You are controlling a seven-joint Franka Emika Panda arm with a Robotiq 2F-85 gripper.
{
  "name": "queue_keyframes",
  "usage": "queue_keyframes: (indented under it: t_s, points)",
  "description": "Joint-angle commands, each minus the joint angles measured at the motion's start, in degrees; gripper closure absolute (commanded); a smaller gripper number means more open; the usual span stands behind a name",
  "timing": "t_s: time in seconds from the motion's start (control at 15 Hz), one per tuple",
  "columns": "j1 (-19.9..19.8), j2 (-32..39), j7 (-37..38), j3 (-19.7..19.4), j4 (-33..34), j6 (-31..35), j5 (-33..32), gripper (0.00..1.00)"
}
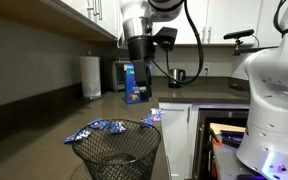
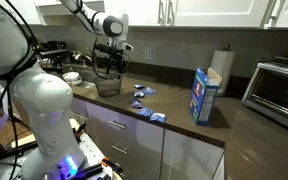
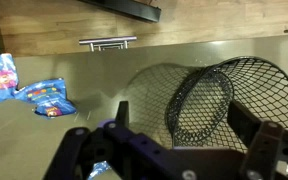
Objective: Slide the box to the left
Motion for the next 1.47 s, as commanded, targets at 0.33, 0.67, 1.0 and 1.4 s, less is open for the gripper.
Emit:
queue_keyframes:
  t_s: [0.33,0.67,1.0,1.4]
  points:
    - [-0.81,-0.02,-0.17,0.77,0.13,-0.22,0.22,0.0]
    - [-1.27,-0.72,0.08,0.53,0.17,-0.43,-0.38,0.0]
    - [-4.64,-4.62,1.29,-1.82,2.04,-1.94,-1.07,0.0]
    - [-10.34,-5.63,2.94,-4.52,5.61,-1.89,-5.82,0.0]
